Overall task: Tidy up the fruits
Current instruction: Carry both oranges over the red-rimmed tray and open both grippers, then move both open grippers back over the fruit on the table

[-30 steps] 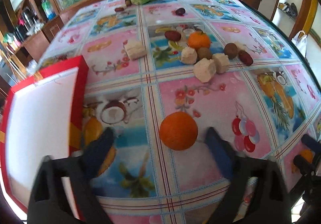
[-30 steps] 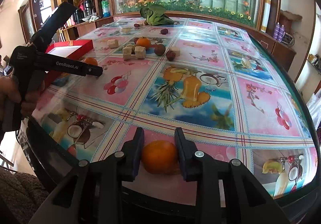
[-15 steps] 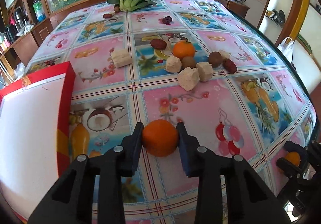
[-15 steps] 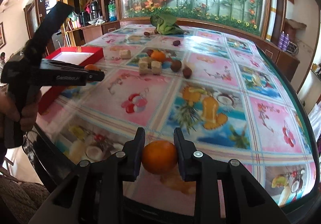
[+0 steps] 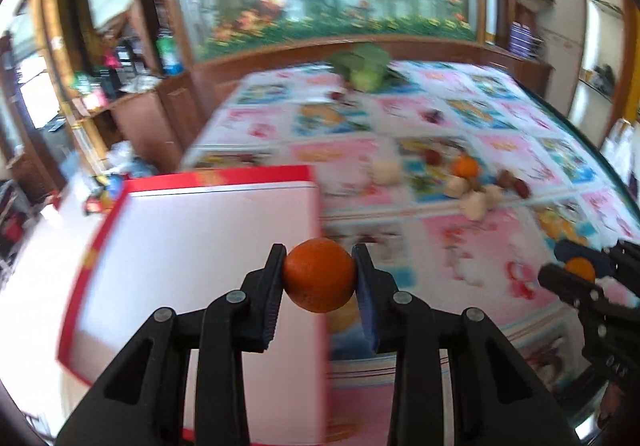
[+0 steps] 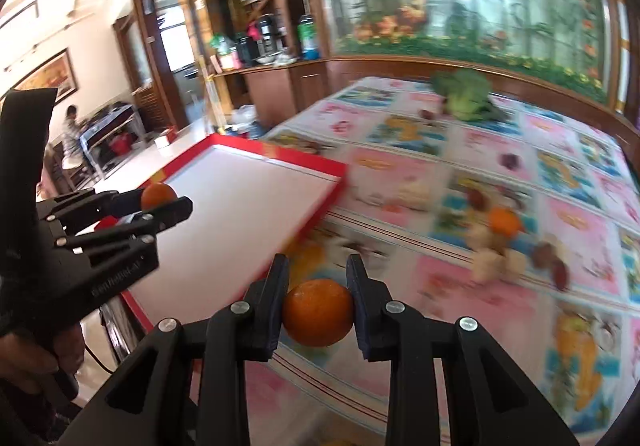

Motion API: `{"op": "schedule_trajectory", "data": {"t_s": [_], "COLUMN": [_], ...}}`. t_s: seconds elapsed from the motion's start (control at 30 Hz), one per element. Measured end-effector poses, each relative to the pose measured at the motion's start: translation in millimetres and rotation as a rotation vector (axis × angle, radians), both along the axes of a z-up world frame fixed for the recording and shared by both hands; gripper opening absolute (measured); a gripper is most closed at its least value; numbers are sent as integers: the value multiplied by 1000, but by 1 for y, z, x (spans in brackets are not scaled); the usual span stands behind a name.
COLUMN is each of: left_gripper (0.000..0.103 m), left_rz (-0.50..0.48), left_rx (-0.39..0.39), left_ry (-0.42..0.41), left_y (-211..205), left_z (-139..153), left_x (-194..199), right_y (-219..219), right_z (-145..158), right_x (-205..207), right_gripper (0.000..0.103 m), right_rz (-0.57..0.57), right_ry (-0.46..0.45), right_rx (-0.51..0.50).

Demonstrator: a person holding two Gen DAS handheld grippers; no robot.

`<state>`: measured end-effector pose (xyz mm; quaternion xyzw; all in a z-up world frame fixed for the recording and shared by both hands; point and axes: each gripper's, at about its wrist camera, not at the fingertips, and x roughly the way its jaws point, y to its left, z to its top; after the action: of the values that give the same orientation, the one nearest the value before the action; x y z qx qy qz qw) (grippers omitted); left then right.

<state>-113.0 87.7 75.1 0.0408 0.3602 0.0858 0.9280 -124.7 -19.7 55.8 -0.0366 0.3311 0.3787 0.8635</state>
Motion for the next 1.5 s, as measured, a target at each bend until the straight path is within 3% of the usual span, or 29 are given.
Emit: {"op": "schedule_trajectory", "data": {"t_s": [0.2, 0.53, 0.77, 0.8, 0.9, 1.03, 1.3, 1.5], "left_gripper": [35, 36, 36, 40, 73, 86, 88, 90], "left_rz": [171, 326, 345, 344, 350, 340, 239, 178], "left_rx": [75, 89, 93, 97, 119, 179, 143, 136], "left_ry": [13, 61, 79, 79, 46, -36, -92, -137], "left_y": [55, 113, 115, 114, 108, 96, 60, 28], "left_z": [-1, -21, -26, -25, -17, 6, 44, 75], "left_x": [-23, -47, -48, -49, -48, -52, -41, -31], "right_y": [54, 70, 65, 60, 42, 14, -39, -62], "right_z": [-13, -30, -26, -23, -13, 4, 28, 34], "right_x": [-5, -7, -12, -13, -12, -8, -1, 2], "right_gripper": [28, 31, 35, 38, 40, 46, 51, 51], "right_rz": [100, 142, 153, 142, 96, 24, -114, -155], "right_ry": [70, 146, 130, 121, 82, 49, 4, 4], "right_rx": [9, -66, -61, -43, 9, 61, 146, 179]}}
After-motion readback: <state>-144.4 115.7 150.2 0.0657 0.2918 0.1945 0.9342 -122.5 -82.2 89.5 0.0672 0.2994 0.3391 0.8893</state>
